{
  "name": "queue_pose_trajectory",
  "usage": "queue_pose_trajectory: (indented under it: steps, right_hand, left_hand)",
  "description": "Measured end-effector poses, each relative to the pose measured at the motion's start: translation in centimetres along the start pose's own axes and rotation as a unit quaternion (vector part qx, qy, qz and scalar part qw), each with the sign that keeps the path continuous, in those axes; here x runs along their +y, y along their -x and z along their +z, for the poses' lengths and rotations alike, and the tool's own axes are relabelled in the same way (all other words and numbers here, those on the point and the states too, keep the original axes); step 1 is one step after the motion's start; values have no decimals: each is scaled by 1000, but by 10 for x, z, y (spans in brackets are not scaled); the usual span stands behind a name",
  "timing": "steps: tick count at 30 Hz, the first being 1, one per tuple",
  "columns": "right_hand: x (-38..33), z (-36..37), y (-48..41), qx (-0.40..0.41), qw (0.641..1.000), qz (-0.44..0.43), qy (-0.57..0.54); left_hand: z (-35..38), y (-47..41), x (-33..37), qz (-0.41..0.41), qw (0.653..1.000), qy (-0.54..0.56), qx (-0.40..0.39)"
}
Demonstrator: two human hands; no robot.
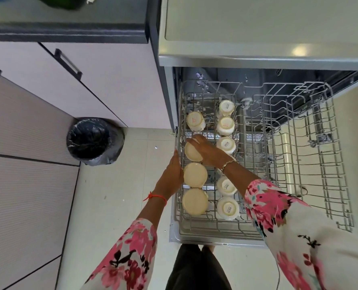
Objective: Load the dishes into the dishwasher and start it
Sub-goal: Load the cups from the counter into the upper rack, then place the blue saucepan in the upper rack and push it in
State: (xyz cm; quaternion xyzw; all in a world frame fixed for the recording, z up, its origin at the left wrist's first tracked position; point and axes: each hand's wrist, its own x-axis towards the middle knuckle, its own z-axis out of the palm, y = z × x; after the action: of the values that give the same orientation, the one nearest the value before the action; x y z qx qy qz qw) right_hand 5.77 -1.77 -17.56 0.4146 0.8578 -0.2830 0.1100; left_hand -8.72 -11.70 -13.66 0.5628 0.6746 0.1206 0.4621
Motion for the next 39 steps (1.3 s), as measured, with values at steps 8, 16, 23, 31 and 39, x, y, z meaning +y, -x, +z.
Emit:
queue_pose_trajectory:
  steps: [8, 16, 23, 31, 39]
  right_hand:
    - [-8, -18, 23, 3, 997, 12, 76]
    - [-58, -51, 65, 24, 999, -26, 42]
    - [-153, -78, 86, 71, 993, -85, 34]
    - [-268, -110, 16, 146, 983, -99, 44]
    - [-370, -165, -87, 256, 963, -37, -76]
  left_hand:
    - [-15, 17, 4, 17, 997, -77, 21]
    - [-54, 69, 16, 26, 990, -106, 87]
    - [-108, 130, 2, 22, 979, -105, 172]
    - [-203, 154, -68, -3, 968, -91, 234]
    - [-359, 146, -140, 36, 957, -129, 256]
